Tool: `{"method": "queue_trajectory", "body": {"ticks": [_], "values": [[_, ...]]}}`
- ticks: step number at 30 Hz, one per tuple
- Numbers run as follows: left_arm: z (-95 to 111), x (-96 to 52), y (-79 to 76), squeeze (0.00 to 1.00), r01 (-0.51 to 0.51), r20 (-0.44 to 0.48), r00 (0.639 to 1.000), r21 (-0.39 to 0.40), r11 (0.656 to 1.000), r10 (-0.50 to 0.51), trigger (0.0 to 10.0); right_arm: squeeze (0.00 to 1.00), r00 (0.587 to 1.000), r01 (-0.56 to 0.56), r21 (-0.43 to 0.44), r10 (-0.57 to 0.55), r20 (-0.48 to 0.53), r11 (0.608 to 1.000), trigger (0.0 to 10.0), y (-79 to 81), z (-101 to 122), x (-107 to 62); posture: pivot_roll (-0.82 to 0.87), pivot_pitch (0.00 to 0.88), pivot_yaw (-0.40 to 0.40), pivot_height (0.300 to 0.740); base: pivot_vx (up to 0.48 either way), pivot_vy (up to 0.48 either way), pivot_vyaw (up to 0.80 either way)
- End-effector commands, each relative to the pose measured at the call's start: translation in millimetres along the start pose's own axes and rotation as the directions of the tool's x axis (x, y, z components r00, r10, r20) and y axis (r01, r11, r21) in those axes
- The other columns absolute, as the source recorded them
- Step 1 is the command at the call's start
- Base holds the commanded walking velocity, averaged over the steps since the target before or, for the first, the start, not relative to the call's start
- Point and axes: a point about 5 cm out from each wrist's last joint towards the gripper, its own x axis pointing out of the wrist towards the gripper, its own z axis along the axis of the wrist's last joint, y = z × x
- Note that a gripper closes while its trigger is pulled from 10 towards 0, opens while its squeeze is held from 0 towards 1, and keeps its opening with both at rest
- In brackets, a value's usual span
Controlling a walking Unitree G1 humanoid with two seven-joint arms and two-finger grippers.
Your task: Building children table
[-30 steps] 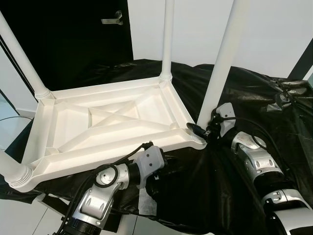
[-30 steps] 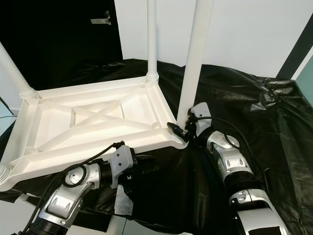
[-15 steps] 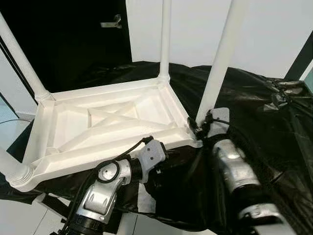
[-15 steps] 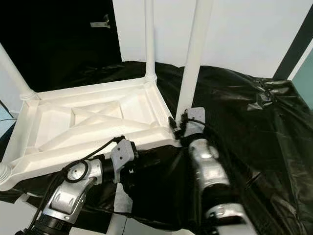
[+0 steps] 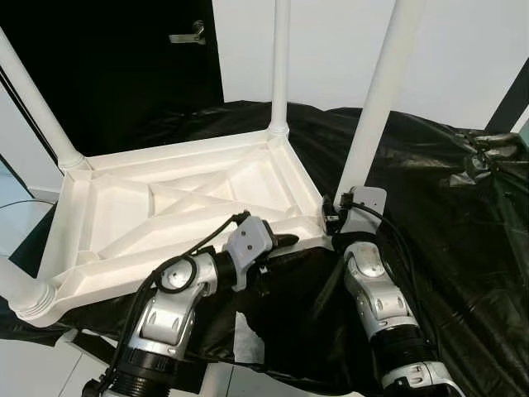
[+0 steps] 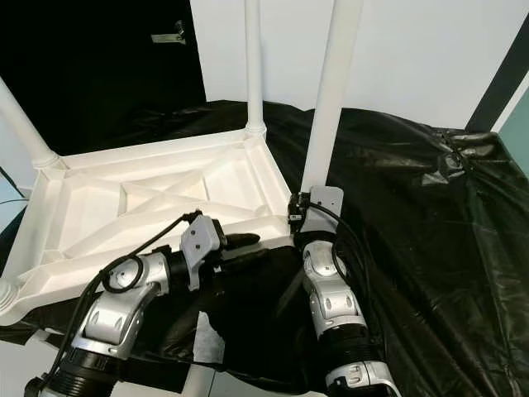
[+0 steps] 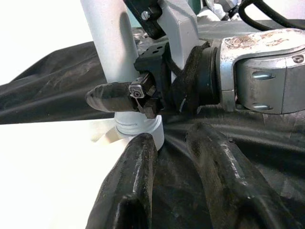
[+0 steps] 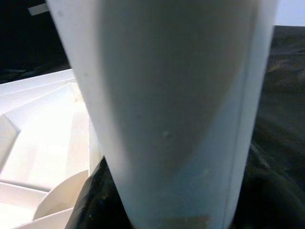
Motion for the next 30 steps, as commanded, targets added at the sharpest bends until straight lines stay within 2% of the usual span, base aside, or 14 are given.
{"method": "queue_trajectory", "body": {"ticks": [1,2,8,9,17,18,19,20,23,24,26,27,29,30], "values": [[-2.6,-3.0,10.6,0.00,-0.193,-0.008,0.981,-0.024,0.981,0.193,10.0,0.00,0.998,0.016,0.010,-0.015,-0.064,1.000,4.3,-2.2,-12.0,-3.5,-0.01,0.000,0.017,0.740,0.000,0.000,0.00],[-3.6,-3.6,9.9,0.00,-0.192,-0.015,0.981,-0.020,0.981,0.192,10.0,0.00,0.999,0.012,0.014,-0.012,-0.050,1.000,10.0,-4.9,-9.3,-3.8,-0.01,0.000,0.016,0.740,0.000,0.000,0.00],[-3.2,0.5,7.4,0.00,-0.188,-0.012,0.982,0.002,0.982,0.188,10.0,0.03,0.999,-0.034,0.012,0.034,-0.007,0.999,10.0,-14.5,-2.7,-4.8,-0.01,0.000,-0.002,0.740,0.000,0.000,0.00],[-1.9,2.8,7.0,0.00,-0.187,-0.004,0.982,0.003,0.982,0.187,10.0,1.00,0.998,-0.060,0.016,0.060,0.005,0.998,10.0,-18.7,-1.1,-5.6,-0.01,0.000,-0.002,0.740,0.000,0.000,0.00],[-3.8,0.4,6.8,0.00,-0.180,-0.015,0.984,0.016,0.984,0.180,10.0,1.00,0.972,-0.230,-0.060,0.232,0.032,0.971,10.0,-43.1,5.2,-10.7,-0.01,0.000,-0.009,0.740,0.000,0.000,0.00],[-4.1,-0.6,7.8,0.00,-0.181,-0.018,0.983,0.018,0.983,0.181,10.0,0.93,0.954,-0.297,-0.075,0.300,0.025,0.952,10.0,-46.2,5.6,-12.2,-0.01,0.000,-0.008,0.740,0.000,0.000,0.00],[-4.1,-0.6,7.8,0.00,-0.181,-0.018,0.983,0.018,0.983,0.181,10.0,0.93,0.954,-0.297,-0.075,0.300,0.025,0.952,10.0,-46.2,5.6,-12.2,-0.01,0.000,-0.008,0.740,0.000,0.000,0.00],[-3.7,-1.1,8.6,0.00,-0.181,-0.017,0.983,0.019,0.983,0.181,10.0,0.00,0.931,-0.361,-0.093,0.364,0.012,0.928,10.0,-47.8,5.3,-13.7,-0.01,0.000,-0.008,0.740,0.000,0.000,0.00],[-3.0,-0.7,8.6,0.00,-0.178,-0.015,0.984,0.020,0.984,0.179,10.0,0.00,0.917,-0.397,-0.100,0.400,0.004,0.912,10.0,-50.4,5.2,-13.5,-0.01,0.000,-0.009,0.740,0.000,0.000,0.00],[-2.1,-0.2,8.4,0.00,-0.174,-0.012,0.985,0.023,0.984,0.174,10.0,0.00,0.895,-0.444,-0.122,0.446,-0.007,0.888,10.0,-54.1,5.7,-11.4,-0.01,0.000,-0.009,0.740,0.000,0.000,0.00],[-2.1,-0.2,8.4,0.00,-0.174,-0.012,0.985,0.023,0.984,0.174,10.0,0.00,0.895,-0.444,-0.122,0.446,-0.007,0.888,10.0,-54.1,5.7,-11.4,-0.01,0.000,-0.009,0.740,0.000,0.000,0.00],[-1.2,0.5,8.0,0.00,-0.169,-0.007,0.985,0.024,0.985,0.170,10.0,0.00,0.868,-0.494,-0.135,0.496,-0.020,0.859,10.0,-56.1,6.8,-7.4,-0.01,0.000,-0.010,0.740,0.000,0.000,0.00],[-1.2,0.5,8.0,0.00,-0.169,-0.007,0.985,0.024,0.985,0.170,10.0,0.00,0.868,-0.494,-0.135,0.496,-0.020,0.859,10.0,-56.1,6.8,-7.4,-0.01,0.000,-0.010,0.740,0.000,0.000,0.00],[-0.6,1.3,7.7,0.00,-0.165,-0.004,0.986,0.023,0.986,0.166,10.0,0.00,0.841,-0.539,-0.143,0.541,-0.033,0.830,10.0,-56.7,8.3,-2.8,-0.01,0.000,-0.012,0.740,0.000,0.000,0.00]]}}
